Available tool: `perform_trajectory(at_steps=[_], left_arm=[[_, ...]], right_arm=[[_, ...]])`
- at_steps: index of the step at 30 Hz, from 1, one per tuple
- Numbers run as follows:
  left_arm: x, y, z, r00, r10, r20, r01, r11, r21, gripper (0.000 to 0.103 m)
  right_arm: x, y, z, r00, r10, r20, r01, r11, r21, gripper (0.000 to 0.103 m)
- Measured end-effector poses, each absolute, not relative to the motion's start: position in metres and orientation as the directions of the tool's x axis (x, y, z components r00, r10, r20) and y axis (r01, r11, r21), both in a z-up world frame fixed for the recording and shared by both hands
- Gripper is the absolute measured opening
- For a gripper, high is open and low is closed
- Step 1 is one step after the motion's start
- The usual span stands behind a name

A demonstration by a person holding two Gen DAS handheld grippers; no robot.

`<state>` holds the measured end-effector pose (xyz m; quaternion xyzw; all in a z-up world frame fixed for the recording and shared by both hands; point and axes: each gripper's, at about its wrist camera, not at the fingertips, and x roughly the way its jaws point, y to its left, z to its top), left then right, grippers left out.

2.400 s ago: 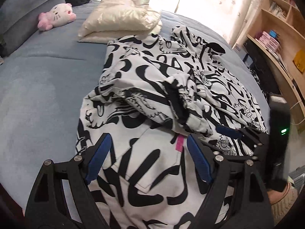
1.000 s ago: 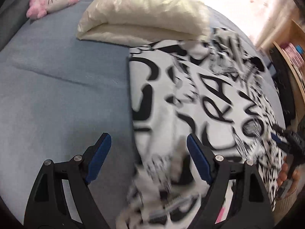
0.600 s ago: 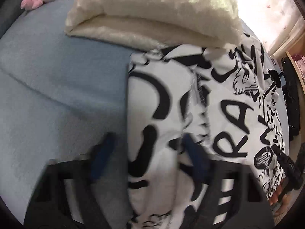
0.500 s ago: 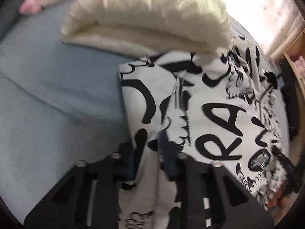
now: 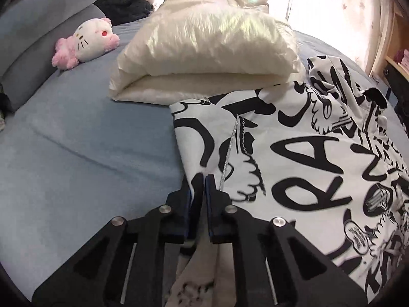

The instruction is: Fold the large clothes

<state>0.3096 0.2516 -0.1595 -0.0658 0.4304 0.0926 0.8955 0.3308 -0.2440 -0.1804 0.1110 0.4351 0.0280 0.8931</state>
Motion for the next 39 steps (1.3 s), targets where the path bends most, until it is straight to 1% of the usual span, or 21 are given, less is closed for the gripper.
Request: perform_trajectory(at_steps=[3,5,10,12,13,15,17,18,20,23,24,25,27,28,33,39], left_arm=[[0.285,0.249,-0.139,0.631,0.095,-0.770,-0.207,0.977,-0.049,0.006],[0.271,0.238,-0.129,0.648,0.051,-0.760,-0.162,0.984,-0.072,0.006],[0.242,0.187,-0.123,0.637,-0.090,-0.766,-0.061,0.984,-0.167,0.006],[0.239,0.167,-0.131,0.616,-0.121,-0.778,-0.038,0.982,-0.183,0.006],[0.238,0.159,-0.135,0.609,-0.120,-0.784,-0.032,0.984,-0.176,0.006],[0.237,0.147,-0.150,0.583,-0.079,-0.809,-0.045,0.991,-0.128,0.006],[0.238,0.147,-0.162,0.556,-0.058,-0.829,-0.061,0.992,-0.110,0.006],[0.239,0.153,-0.166,0.549,-0.064,-0.833,-0.070,0.990,-0.122,0.006],[0.239,0.168,-0.167,0.555,-0.067,-0.829,-0.098,0.985,-0.144,0.006],[0.241,0.195,-0.167,0.558,-0.049,-0.829,-0.143,0.978,-0.154,0.006],[0.240,0.204,-0.168,0.555,-0.050,-0.830,-0.158,0.974,-0.165,0.006],[0.240,0.210,-0.169,0.553,-0.061,-0.831,-0.164,0.970,-0.180,0.006],[0.240,0.220,-0.167,0.555,-0.089,-0.827,-0.163,0.963,-0.213,0.006],[0.239,0.224,-0.166,0.555,-0.084,-0.828,-0.163,0.965,-0.207,0.006],[0.231,0.220,-0.156,0.550,-0.042,-0.834,-0.157,0.976,-0.153,0.006],[0.211,0.205,-0.134,0.567,-0.042,-0.822,-0.128,0.982,-0.138,0.007]], right_arm=[[0.311,-0.242,-0.163,0.653,0.186,-0.735,0.012,0.967,0.255,0.043],[0.299,-0.230,-0.156,0.653,0.230,-0.721,-0.033,0.960,0.276,0.043],[0.284,-0.171,-0.155,0.584,0.339,-0.738,-0.161,0.939,0.303,0.043],[0.281,-0.148,-0.161,0.567,0.343,-0.749,-0.199,0.939,0.279,0.043],[0.280,-0.137,-0.169,0.551,0.330,-0.767,-0.214,0.944,0.252,0.043],[0.279,-0.128,-0.184,0.517,0.307,-0.799,-0.220,0.950,0.223,0.043],[0.281,-0.131,-0.198,0.500,0.267,-0.824,-0.206,0.961,0.186,0.042],[0.281,-0.138,-0.199,0.509,0.253,-0.823,-0.198,0.965,0.174,0.042],[0.278,-0.165,-0.194,0.554,0.180,-0.813,-0.133,0.983,0.128,0.042],[0.277,-0.208,-0.191,0.577,0.157,-0.802,-0.057,0.987,0.153,0.042],[0.276,-0.225,-0.192,0.569,0.096,-0.817,0.010,0.992,0.123,0.043],[0.277,-0.239,-0.193,0.561,0.090,-0.823,0.038,0.990,0.134,0.044],[0.272,-0.268,-0.195,0.551,0.148,-0.821,0.097,0.966,0.239,0.044],[0.270,-0.275,-0.195,0.549,0.156,-0.821,0.115,0.959,0.259,0.044],[0.255,-0.291,-0.188,0.559,0.177,-0.810,0.148,0.940,0.307,0.045],[0.233,-0.293,-0.156,0.579,0.216,-0.786,0.123,0.930,0.346,0.045]])
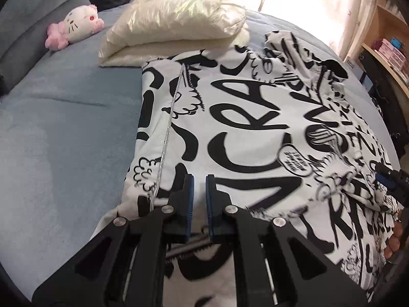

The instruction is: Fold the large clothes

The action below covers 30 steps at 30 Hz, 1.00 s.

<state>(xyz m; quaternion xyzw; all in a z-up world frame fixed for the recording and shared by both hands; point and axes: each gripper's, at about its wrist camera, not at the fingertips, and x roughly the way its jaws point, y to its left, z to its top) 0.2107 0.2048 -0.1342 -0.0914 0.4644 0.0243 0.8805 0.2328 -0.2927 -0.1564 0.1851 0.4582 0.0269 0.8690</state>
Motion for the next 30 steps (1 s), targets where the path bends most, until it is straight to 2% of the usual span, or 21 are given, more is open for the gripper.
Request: perform_trajectory(at_steps=[2,6,11,17,22,30], left_arm=[[0.202,0.202,-0.126,0.574,-0.047,-0.817,-0.122,0.982,-0.142,0.008],[0.178,0.195,-0.105,0.595,-0.045,-0.802,-0.115,0.983,-0.140,0.020],[0.144,0.188,-0.078,0.628,-0.046,-0.777,-0.105,0.984,-0.143,0.021],[0.105,0.183,-0.051,0.653,-0.061,-0.755,-0.102,0.981,-0.167,0.023],[0.073,0.181,-0.035,0.675,-0.055,-0.735,-0.103,0.981,-0.167,0.032],[0.027,0.188,-0.020,0.696,-0.042,-0.717,-0.116,0.978,-0.171,0.035]], right_arm=[[0.223,-0.291,-0.145,0.586,0.225,-0.779,0.115,0.928,0.354,0.045],[0.199,-0.291,-0.127,0.598,0.243,-0.763,0.096,0.924,0.369,0.045],[0.160,-0.295,-0.102,0.619,0.268,-0.738,0.073,0.916,0.394,0.046],[0.115,-0.299,-0.078,0.644,0.287,-0.709,0.058,0.906,0.419,0.052],[0.078,-0.300,-0.061,0.660,0.291,-0.693,0.040,0.907,0.420,0.053],[0.029,-0.297,-0.044,0.679,0.292,-0.674,0.006,0.915,0.403,0.055]])
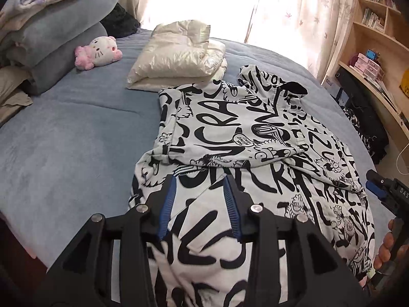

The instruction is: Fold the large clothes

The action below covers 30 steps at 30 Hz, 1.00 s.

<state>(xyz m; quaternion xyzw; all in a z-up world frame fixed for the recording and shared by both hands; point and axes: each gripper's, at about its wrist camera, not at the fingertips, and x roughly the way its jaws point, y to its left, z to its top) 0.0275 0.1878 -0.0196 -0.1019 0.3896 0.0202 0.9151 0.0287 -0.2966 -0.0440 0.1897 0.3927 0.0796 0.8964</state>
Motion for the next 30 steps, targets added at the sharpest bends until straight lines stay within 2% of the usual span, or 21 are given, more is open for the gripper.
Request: perform_trajectory(at_steps=[11,13,15,18,30], left_arm=[[-0.019,0.204,-0.021,0.688,-0.020,-0.725,-0.129,0.980,-0.149,0.037],[-0.027,0.209,-0.023,0.683,-0.016,-0.730,-0.134,0.980,-0.147,0.038],[-0.034,0.212,-0.026,0.678,-0.011,-0.735,-0.140,0.980,-0.144,0.041],[-0.042,0.215,-0.030,0.673,-0.008,-0.740,-0.145,0.979,-0.143,0.047],[-0.053,0.223,-0.054,0.612,-0.070,-0.788,-0.140,0.971,-0.195,0.050]], right_arm=[[-0.017,-0.304,-0.039,0.671,0.279,-0.687,-0.005,0.928,0.371,0.055],[-0.026,-0.308,-0.038,0.667,0.275,-0.692,-0.006,0.931,0.364,0.058],[-0.034,-0.313,-0.038,0.667,0.270,-0.694,-0.008,0.934,0.357,0.065],[-0.050,-0.320,-0.036,0.665,0.250,-0.703,-0.011,0.946,0.325,0.066],[-0.100,-0.373,-0.054,0.628,0.182,-0.757,0.033,0.965,0.260,0.073]])
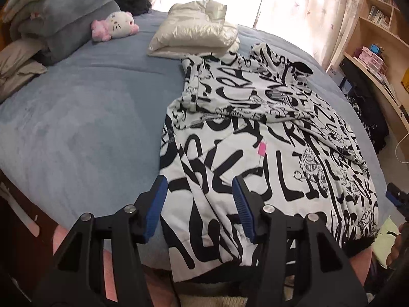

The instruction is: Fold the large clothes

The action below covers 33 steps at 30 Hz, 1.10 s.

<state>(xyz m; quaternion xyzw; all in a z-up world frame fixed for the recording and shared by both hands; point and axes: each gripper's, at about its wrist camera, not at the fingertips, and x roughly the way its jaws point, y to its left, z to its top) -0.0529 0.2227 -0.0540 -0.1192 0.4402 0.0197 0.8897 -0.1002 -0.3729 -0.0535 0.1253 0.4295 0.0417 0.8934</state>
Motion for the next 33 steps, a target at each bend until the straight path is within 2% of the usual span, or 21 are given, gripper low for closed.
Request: perform_trajectory(at_steps=[13,24,30,33], left_arm=[[-0.042,0.236,-0.110,0.499,-0.176,-0.849,-0.137,0.951,-0.277,0.050],[-0.036,0.237,-0.126,0.494,-0.216,-0.842,-0.132,0.939,-0.318,0.053],[-0.036,0.241,-0.130,0.498,-0.265,-0.826,-0.122,0.921,-0.369,0.061],[-0.037,0.242,-0.133,0.503,-0.291,-0.814,-0.120,0.909,-0.399,0.063]], right_arm=[[-0.125,-0.481,-0.103,0.568,0.117,-0.815,0.211,0.936,0.281,0.073],[-0.125,-0.467,-0.153,0.511,0.132,-0.849,0.164,0.955,0.247,0.073],[-0.131,-0.450,-0.154,0.523,0.264,-0.810,0.046,0.941,0.336,0.072],[-0.133,-0.444,-0.156,0.530,0.379,-0.759,-0.019,0.900,0.436,0.072]])
